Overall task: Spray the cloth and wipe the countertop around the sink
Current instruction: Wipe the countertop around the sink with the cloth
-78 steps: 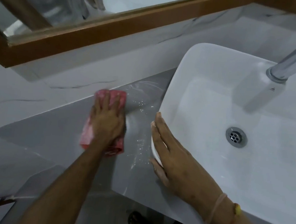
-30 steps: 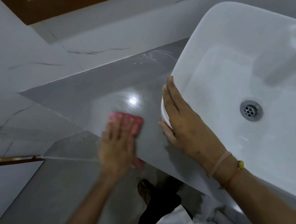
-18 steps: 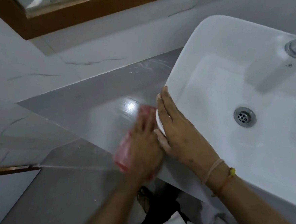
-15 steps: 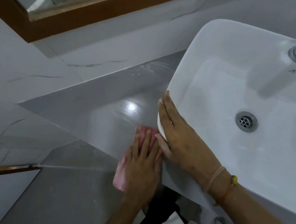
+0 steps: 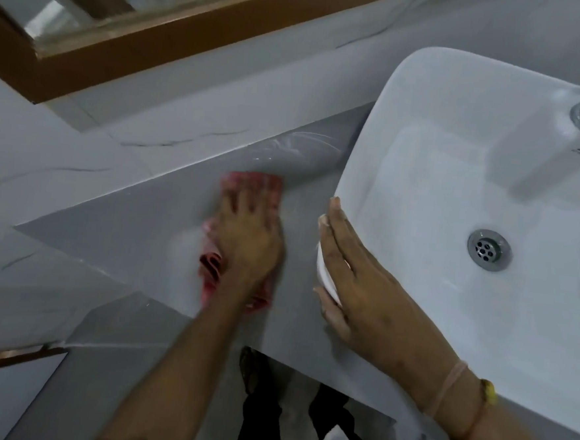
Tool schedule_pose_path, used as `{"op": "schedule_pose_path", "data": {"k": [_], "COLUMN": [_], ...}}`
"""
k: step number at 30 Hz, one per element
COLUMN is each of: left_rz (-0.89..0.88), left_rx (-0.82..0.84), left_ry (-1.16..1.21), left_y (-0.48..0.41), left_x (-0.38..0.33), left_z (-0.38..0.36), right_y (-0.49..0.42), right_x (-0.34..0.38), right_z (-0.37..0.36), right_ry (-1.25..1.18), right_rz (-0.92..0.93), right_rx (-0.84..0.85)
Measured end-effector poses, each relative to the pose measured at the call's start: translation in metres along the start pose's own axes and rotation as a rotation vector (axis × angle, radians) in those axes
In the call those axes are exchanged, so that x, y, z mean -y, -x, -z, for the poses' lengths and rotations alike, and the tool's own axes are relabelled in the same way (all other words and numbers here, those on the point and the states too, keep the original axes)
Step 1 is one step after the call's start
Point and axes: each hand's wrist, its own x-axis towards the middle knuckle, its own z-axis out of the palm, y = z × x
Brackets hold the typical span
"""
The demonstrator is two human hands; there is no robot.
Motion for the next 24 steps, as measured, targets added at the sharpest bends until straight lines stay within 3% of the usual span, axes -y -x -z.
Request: {"op": "schedule_pose_path", "data": {"k": [3,5,8,10,13,16,19,22,24], "left_rz": [-0.283,-0.384,-0.358,-0.299,-0.362,-0.375,-0.55,-0.677,-0.64], "left_rx": [0.027,0.152,0.235,0.157,0.02,0.014,0.097,0.176,0.212], "left_ry": [-0.009,-0.113,-0.284,-0.303,-0.29,-0.229,-0.181,-0.11,-0.138], "left_y": [0.056,0.088,0.069,0.031,-0.031,-0.069,-0.058,-0.016,-0.001], "left_x": [-0.008,0.027,0.089,0.1,0.065,0.006,-0.021,0.017,0.052], "left_z": [-0.01,-0.006,0.006,0.017,0.026,0.016,0.0,-0.001,0.008], "right_y": [0.0,0.001,0.0,0.0,0.001,0.001,0.0,0.001,0.002], "right_x": [0.002,0.004,0.004,0.004,0.003,0.004,0.004,0.004,0.004], "right_z": [0.003,0.004,0.003,0.002,0.0,0.0,0.002,0.001,0.0], "right_ry": [0.129,0.176,0.152,0.131,0.103,0.098,0.114,0.118,0.119], "right_rz": [0.001,-0.024,-0.044,-0.044,-0.05,-0.049,-0.051,-0.056,-0.045], "right_rx": [0.031,0.048,0.031,0.02,0.006,0.004,-0.002,-0.003,-0.013]}}
